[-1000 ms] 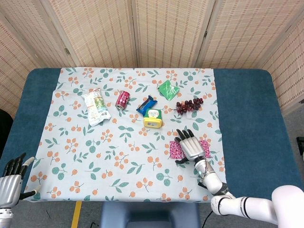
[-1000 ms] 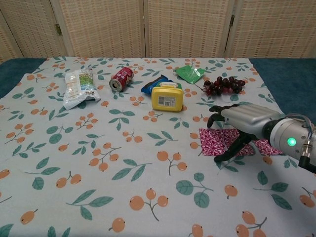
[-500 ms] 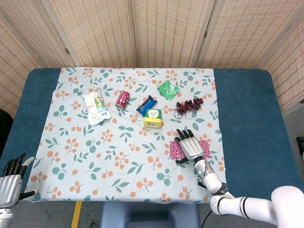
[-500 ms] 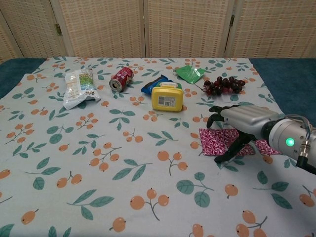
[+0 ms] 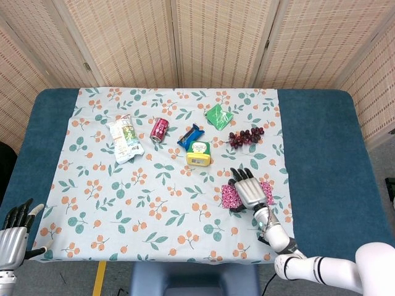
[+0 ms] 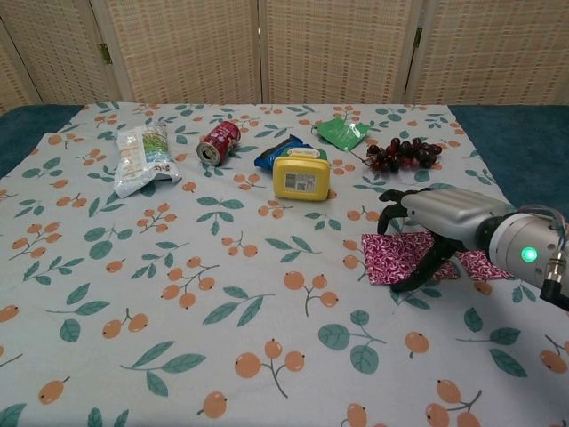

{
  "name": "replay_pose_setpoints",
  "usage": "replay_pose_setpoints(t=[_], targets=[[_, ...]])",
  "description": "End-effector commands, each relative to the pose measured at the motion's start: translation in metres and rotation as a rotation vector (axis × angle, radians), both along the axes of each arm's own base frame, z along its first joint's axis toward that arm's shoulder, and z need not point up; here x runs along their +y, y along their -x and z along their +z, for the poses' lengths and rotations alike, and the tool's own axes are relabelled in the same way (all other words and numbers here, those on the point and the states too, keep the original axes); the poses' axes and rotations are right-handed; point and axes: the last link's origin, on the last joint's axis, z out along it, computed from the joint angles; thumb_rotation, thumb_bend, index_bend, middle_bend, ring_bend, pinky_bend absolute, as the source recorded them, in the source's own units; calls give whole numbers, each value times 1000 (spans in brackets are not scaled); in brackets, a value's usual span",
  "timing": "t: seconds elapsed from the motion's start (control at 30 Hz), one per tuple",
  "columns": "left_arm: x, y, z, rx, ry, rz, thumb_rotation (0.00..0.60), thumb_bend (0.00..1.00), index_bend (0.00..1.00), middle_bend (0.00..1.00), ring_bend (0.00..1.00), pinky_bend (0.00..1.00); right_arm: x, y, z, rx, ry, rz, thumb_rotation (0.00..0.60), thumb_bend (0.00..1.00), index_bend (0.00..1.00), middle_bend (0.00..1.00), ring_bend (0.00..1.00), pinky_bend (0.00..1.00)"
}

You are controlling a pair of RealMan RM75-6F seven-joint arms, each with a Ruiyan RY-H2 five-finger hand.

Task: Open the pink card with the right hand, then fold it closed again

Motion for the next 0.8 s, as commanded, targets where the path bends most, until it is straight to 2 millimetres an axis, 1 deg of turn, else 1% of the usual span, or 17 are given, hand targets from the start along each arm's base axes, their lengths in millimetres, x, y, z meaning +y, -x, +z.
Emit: replay_pose_setpoints(t=[0.03,0.27,0.4,0.47,0.53,0.63,0.8], targets=[[0,0,0,0,-1,1,600,214,173,0,43,0,1,-3,1,-14,-3,6,539,102,292,51,0,0],[0,1,0,0,1,3,600,214,173,0,43,0,4,-13,8,-69,-4,21,541,103,292,51,0,0],[0,1,0,-1,0,2,600,214,172,0,43,0,6,-17,16,-108,4,24,541,103,292,51,0,0],[0,1,0,-1,2,3,600,214,173,0,43,0,8,-16,25,-132,12,21,538,103,292,51,0,0],[0,1,1,-1,-1,2,600,214,173,0,43,0,10,-10,34,-139,24,11,539,102,292,51,0,0],[0,0,1,1,-1,2,600,214,173,0,44,0,13,7,48,-136,43,-19,541,102,292,51,0,0],[0,-3,0,-2,0,-8,600,214,173,0,43,0,17,40,66,-108,64,-79,540,102,292,51,0,0]])
